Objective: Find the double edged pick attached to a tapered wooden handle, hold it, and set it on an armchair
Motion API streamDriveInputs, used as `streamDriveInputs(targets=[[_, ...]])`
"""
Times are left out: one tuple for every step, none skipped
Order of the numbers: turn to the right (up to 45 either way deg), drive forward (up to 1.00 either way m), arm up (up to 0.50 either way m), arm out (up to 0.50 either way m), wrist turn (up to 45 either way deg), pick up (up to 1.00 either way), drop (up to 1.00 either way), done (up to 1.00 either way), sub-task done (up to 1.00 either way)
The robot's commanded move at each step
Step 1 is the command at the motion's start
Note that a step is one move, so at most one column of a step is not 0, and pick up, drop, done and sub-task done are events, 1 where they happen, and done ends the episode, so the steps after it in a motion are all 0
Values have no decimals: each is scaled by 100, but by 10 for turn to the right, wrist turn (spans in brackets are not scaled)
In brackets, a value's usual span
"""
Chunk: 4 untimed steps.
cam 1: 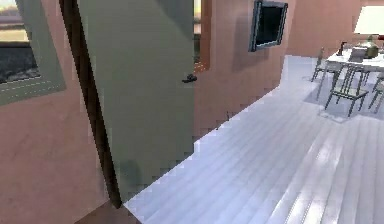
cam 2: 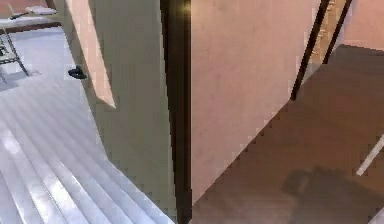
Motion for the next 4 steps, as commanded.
streamDriveInputs(targets=[[210, 0, 0, 0, 0, 0, 0, 0, 0], [0, 100, 0, 0, 0, 0, 0, 0, 0], [0, 70, 0, 0, 0, 0, 0, 0, 0], [-450, 0, 0, 0, 0, 0, 0, 0, 0]])
